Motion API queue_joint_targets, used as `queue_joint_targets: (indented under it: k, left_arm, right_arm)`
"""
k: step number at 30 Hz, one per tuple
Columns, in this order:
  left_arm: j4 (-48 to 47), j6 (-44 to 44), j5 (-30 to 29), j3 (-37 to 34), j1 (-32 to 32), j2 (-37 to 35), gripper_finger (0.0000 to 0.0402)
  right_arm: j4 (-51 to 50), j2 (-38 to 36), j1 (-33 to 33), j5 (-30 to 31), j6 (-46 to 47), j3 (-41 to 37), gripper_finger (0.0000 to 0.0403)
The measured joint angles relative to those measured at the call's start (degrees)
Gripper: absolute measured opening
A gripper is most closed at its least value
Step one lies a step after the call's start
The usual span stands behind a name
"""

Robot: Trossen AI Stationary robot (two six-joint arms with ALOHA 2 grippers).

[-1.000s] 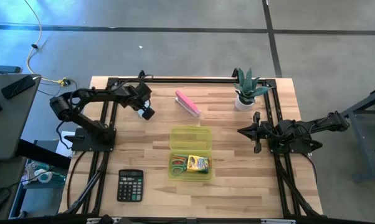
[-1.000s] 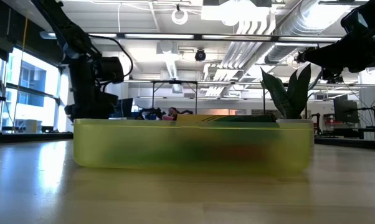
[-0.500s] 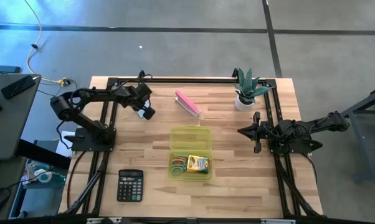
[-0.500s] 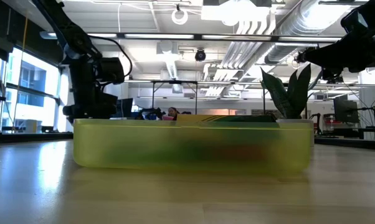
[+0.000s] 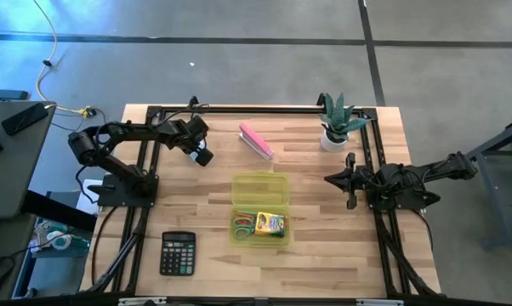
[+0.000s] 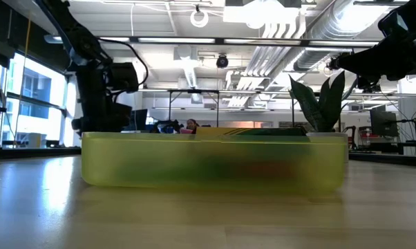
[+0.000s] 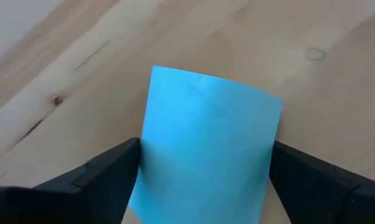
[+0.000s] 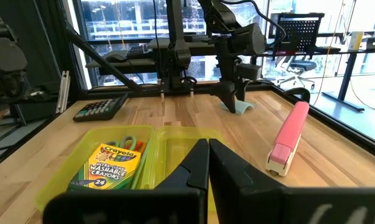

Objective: Pack school essentials
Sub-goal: Put the blue sticky notes into the yellow supply box

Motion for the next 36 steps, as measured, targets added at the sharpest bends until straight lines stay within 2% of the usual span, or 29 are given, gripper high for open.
queue_joint_targets:
  k: [10,19,24,32,36]
  left_arm:
    - [-0.7,0.9,4.7,-0.3,-8.9,-4.2,0.0324]
    - [0.4,-4.9,2.2,-0.3,-22.3,-10.9,0.0324]
    - [6.6,-8.4,1.9,-0.2,-32.0,-12.5,0.0323]
    - [19.7,-11.4,-4.4,-0.1,-47.1,-11.3,0.0323]
    - [21.9,-11.7,-8.6,2.3,-53.2,-8.7,0.0323]
  right_arm:
    - [0.0,0.0,0.0,0.0,0.0,0.0,0.0000]
    - [0.0,0.0,0.0,0.0,0.0,0.0,0.0000]
    - [0.0,0.0,0.0,0.0,0.0,0.0,0.0000]
    - [0.0,0.0,0.0,0.0,0.0,0.0,0.0000]
    - [0.0,0.0,0.0,0.0,0.0,0.0,0.0000]
